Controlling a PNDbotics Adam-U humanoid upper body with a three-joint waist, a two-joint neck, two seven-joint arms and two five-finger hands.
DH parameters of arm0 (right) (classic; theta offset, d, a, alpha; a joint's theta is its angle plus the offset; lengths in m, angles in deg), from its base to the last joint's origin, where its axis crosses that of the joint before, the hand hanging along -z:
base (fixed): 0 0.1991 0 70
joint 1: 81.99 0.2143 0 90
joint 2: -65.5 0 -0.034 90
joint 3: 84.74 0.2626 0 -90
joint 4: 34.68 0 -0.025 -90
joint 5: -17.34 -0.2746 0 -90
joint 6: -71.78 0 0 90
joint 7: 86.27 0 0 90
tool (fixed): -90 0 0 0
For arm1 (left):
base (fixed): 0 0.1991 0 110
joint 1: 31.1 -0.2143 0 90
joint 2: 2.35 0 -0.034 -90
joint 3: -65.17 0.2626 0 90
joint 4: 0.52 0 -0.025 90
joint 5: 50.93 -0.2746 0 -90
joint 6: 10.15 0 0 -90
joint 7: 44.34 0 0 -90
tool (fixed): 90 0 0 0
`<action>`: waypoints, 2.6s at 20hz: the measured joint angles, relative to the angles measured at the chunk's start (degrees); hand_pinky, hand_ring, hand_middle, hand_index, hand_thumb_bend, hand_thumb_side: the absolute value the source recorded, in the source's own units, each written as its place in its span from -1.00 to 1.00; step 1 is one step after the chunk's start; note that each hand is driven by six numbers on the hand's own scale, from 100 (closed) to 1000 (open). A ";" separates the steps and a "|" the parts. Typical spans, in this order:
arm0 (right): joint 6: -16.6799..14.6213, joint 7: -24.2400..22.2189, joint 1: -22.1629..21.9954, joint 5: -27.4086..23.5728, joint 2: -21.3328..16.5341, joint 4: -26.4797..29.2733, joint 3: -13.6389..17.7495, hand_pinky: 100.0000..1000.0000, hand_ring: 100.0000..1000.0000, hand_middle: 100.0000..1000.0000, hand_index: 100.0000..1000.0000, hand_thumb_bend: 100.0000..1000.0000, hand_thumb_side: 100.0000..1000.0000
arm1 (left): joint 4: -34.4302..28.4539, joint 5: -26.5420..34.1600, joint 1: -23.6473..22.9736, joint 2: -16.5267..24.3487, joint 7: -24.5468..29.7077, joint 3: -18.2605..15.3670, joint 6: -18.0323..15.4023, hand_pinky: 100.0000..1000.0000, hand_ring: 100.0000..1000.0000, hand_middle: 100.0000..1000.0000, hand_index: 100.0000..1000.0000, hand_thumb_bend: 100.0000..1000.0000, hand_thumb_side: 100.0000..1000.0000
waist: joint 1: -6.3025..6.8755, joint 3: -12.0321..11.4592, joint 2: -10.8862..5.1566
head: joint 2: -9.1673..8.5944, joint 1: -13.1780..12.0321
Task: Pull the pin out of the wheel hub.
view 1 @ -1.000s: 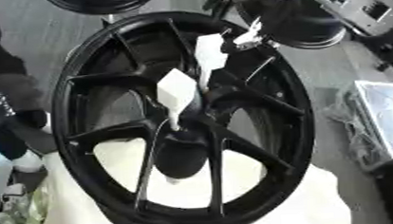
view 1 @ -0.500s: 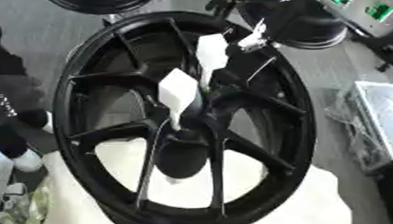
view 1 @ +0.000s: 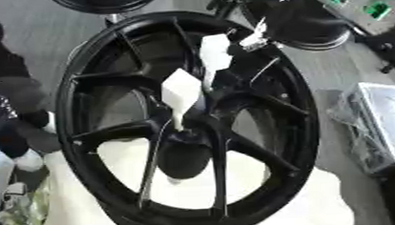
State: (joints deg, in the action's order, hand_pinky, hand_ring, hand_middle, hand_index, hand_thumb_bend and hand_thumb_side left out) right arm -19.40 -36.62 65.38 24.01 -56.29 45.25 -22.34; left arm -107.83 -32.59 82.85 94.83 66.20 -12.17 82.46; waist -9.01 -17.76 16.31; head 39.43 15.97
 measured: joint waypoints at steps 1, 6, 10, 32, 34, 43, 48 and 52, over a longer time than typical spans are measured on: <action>-0.12 -0.07 0.10 0.10 0.16 -0.18 -0.01 1.00 0.78 0.65 0.93 -0.24 -0.19 | 0.00 -0.04 -0.02 0.00 0.01 0.06 0.00 0.70 0.62 0.54 0.47 -0.89 0.79 | -0.02 -0.03 0.00 | -0.01 0.00; -0.61 -0.73 0.23 0.12 0.58 -0.77 -0.34 1.00 0.77 0.64 0.92 -0.24 -0.23 | 0.00 -0.19 -0.11 0.00 0.04 0.21 -0.03 0.70 0.62 0.54 0.47 -0.89 0.79 | -0.08 -0.07 0.02 | -0.03 0.01; -0.68 -1.38 0.29 -0.20 0.66 -0.98 -0.48 1.00 0.77 0.63 0.92 -0.24 -0.24 | 0.00 -0.26 -0.22 0.01 0.06 0.21 -0.05 0.70 0.62 0.54 0.47 -0.89 0.79 | -0.21 -0.20 0.06 | -0.03 0.01; -0.14 -6.11 3.02 -1.94 3.47 -3.21 -2.40 0.97 0.71 0.42 0.74 -0.26 -0.49 | 0.06 -0.71 -0.37 0.05 0.62 0.22 -0.04 0.70 0.62 0.54 0.48 -0.89 0.80 | -0.76 -0.48 0.06 | 0.00 0.06; -0.10 -6.37 3.13 -2.08 3.72 -3.41 -2.47 0.97 0.71 0.41 0.73 -0.26 -0.49 | 0.15 -0.74 -0.39 0.05 0.69 0.22 0.00 0.70 0.62 0.54 0.48 -0.89 0.80 | -0.77 -0.63 0.06 | 0.00 0.06; 0.24 -6.44 3.19 -1.76 3.90 -3.94 -2.47 0.91 0.63 0.21 0.58 -0.24 -0.42 | 0.35 -1.14 -0.68 0.06 1.08 0.24 -0.01 0.70 0.62 0.54 0.48 -0.89 0.80 | -0.99 -0.39 0.06 | 0.03 -0.05; 0.61 -6.31 3.19 -1.16 3.90 -4.50 -2.46 0.86 0.54 0.14 0.52 -0.23 -0.43 | 0.35 -1.21 -0.68 0.07 1.38 0.25 0.00 0.70 0.62 0.54 0.48 -0.90 0.80 | -1.00 -0.37 0.06 | 0.03 -0.05; 0.81 -6.42 3.41 -1.01 4.20 -4.84 -2.46 0.78 0.41 0.05 0.44 -0.24 -0.51 | 0.35 -1.24 -0.68 0.08 1.56 0.25 -0.07 0.70 0.62 0.54 0.48 -0.90 0.80 | -1.01 -0.37 0.06 | 0.03 -0.04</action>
State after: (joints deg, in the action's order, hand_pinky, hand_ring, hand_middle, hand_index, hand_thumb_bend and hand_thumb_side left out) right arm -18.59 -43.04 68.79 23.00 -52.09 40.41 -24.80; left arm -107.48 -33.83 82.17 94.90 67.76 -11.92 82.39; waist -10.02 -18.13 16.38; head 39.46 15.92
